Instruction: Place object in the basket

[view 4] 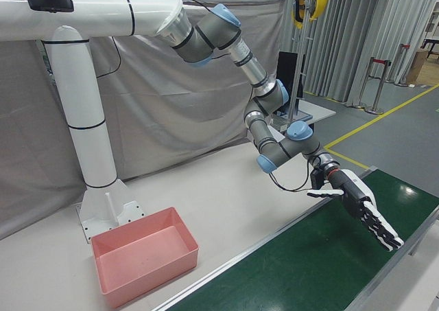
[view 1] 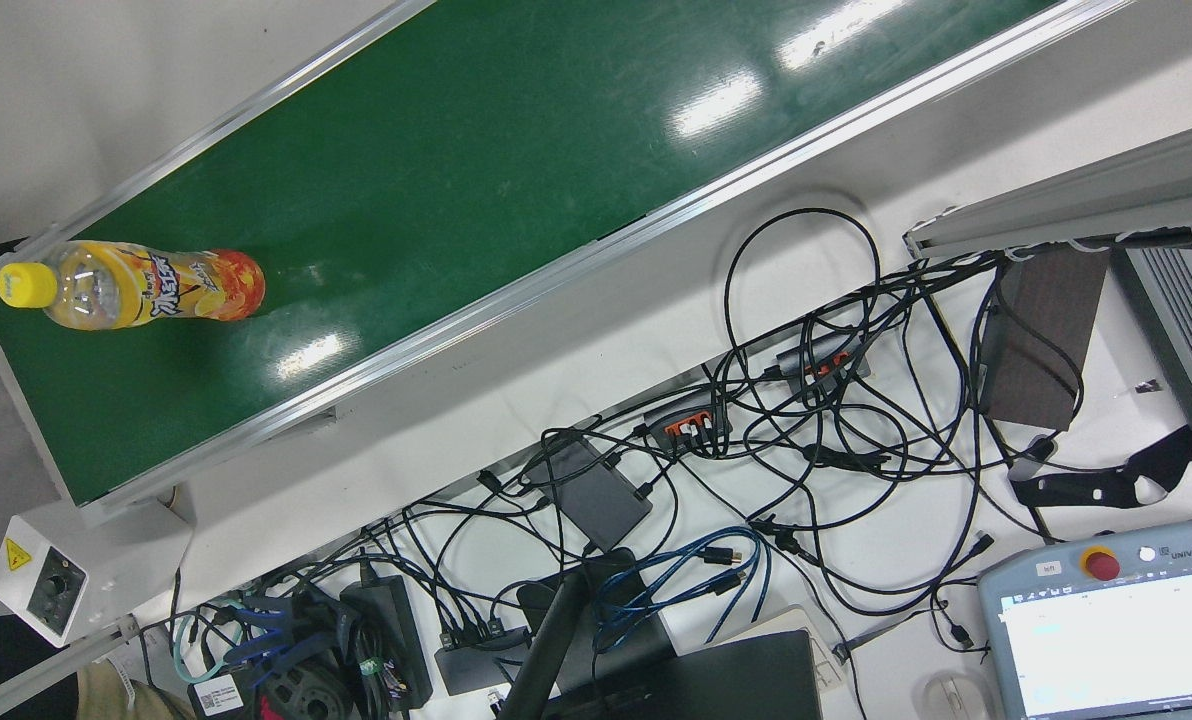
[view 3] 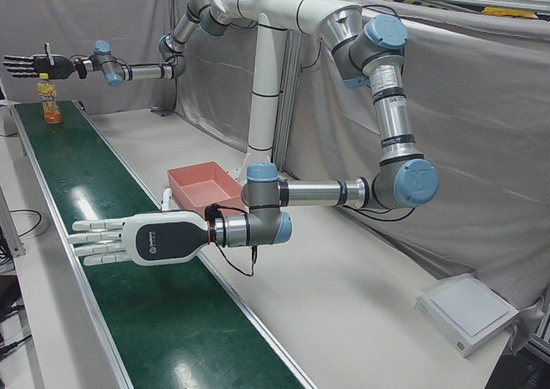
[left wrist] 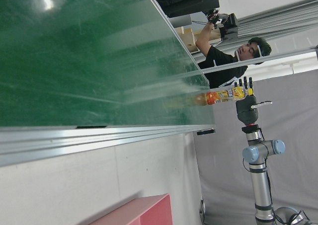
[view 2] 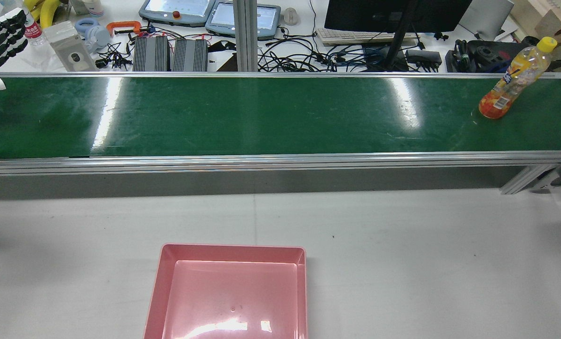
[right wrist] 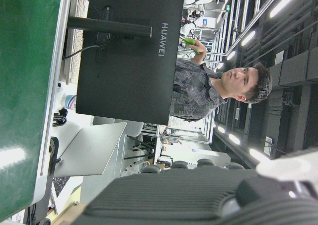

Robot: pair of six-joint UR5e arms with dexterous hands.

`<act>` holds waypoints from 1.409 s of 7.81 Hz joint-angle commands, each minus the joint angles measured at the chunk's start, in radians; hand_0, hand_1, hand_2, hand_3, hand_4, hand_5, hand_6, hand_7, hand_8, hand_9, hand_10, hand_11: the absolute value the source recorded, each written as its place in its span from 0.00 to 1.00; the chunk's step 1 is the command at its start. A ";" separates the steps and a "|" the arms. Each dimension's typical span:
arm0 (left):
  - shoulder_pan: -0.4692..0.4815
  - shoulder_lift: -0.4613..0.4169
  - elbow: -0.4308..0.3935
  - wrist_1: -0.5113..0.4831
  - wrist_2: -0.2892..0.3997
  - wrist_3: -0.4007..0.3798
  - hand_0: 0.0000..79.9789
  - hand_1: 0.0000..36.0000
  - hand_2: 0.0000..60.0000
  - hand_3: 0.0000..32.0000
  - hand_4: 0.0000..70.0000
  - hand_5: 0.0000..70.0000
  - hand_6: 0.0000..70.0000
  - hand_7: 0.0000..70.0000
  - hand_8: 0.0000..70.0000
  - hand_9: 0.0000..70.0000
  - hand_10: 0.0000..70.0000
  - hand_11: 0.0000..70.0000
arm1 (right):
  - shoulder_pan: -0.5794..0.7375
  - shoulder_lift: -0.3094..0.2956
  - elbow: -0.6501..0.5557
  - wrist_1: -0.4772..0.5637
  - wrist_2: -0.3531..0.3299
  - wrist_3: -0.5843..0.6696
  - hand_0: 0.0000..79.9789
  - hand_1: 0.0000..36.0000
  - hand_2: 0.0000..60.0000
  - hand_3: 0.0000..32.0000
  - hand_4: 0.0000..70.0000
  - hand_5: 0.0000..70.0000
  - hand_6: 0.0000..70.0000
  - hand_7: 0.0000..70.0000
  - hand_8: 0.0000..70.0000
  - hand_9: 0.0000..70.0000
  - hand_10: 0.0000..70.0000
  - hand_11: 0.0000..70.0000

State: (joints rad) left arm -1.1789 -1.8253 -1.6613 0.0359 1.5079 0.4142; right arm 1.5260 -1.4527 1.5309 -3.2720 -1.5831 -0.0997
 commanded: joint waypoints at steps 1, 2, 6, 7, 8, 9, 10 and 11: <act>0.008 -0.002 0.006 -0.004 0.000 0.000 0.63 0.08 0.00 0.00 0.04 0.07 0.01 0.00 0.00 0.00 0.04 0.08 | 0.000 0.000 0.000 0.000 0.000 0.000 0.00 0.00 0.00 0.00 0.00 0.00 0.00 0.00 0.00 0.00 0.00 0.00; 0.008 -0.002 0.005 -0.004 0.000 0.000 0.64 0.07 0.00 0.00 0.05 0.07 0.01 0.00 0.00 0.00 0.04 0.08 | 0.000 0.000 0.000 0.000 0.000 0.000 0.00 0.00 0.00 0.00 0.00 0.00 0.00 0.00 0.00 0.00 0.00 0.00; 0.002 0.000 0.005 -0.004 0.000 0.000 0.63 0.06 0.00 0.00 0.05 0.07 0.01 0.00 0.00 0.00 0.04 0.07 | 0.000 0.000 0.000 0.000 0.000 0.000 0.00 0.00 0.00 0.00 0.00 0.00 0.00 0.00 0.00 0.00 0.00 0.00; -0.001 0.000 0.005 -0.004 0.000 -0.002 0.63 0.06 0.00 0.00 0.05 0.07 0.01 0.00 0.00 0.00 0.04 0.07 | 0.000 0.000 0.000 0.000 0.000 0.000 0.00 0.00 0.00 0.00 0.00 0.00 0.00 0.00 0.00 0.00 0.00 0.00; -0.002 0.000 0.002 -0.005 -0.002 -0.003 0.64 0.07 0.00 0.00 0.05 0.07 0.01 0.00 0.00 0.00 0.04 0.07 | 0.000 0.000 0.000 0.000 0.000 0.000 0.00 0.00 0.00 0.00 0.00 0.00 0.00 0.00 0.00 0.00 0.00 0.00; -0.001 0.000 -0.001 -0.004 0.000 -0.003 0.64 0.08 0.00 0.00 0.05 0.07 0.01 0.00 0.00 0.00 0.04 0.08 | 0.000 0.000 0.000 0.000 0.000 0.000 0.00 0.00 0.00 0.00 0.00 0.00 0.00 0.00 0.00 0.00 0.00 0.00; -0.001 0.000 -0.003 -0.004 0.000 -0.003 0.64 0.08 0.00 0.00 0.06 0.08 0.01 0.00 0.00 0.00 0.04 0.07 | 0.000 0.000 0.000 0.000 0.000 0.000 0.00 0.00 0.00 0.00 0.00 0.00 0.00 0.00 0.00 0.00 0.00 0.00; -0.001 0.000 -0.005 -0.004 0.000 -0.003 0.64 0.08 0.00 0.00 0.06 0.08 0.01 0.00 0.00 0.00 0.04 0.07 | 0.000 0.000 0.000 0.000 0.000 0.000 0.00 0.00 0.00 0.00 0.00 0.00 0.00 0.00 0.00 0.00 0.00 0.00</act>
State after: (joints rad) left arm -1.1796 -1.8255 -1.6622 0.0319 1.5076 0.4114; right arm 1.5263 -1.4527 1.5309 -3.2720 -1.5831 -0.0997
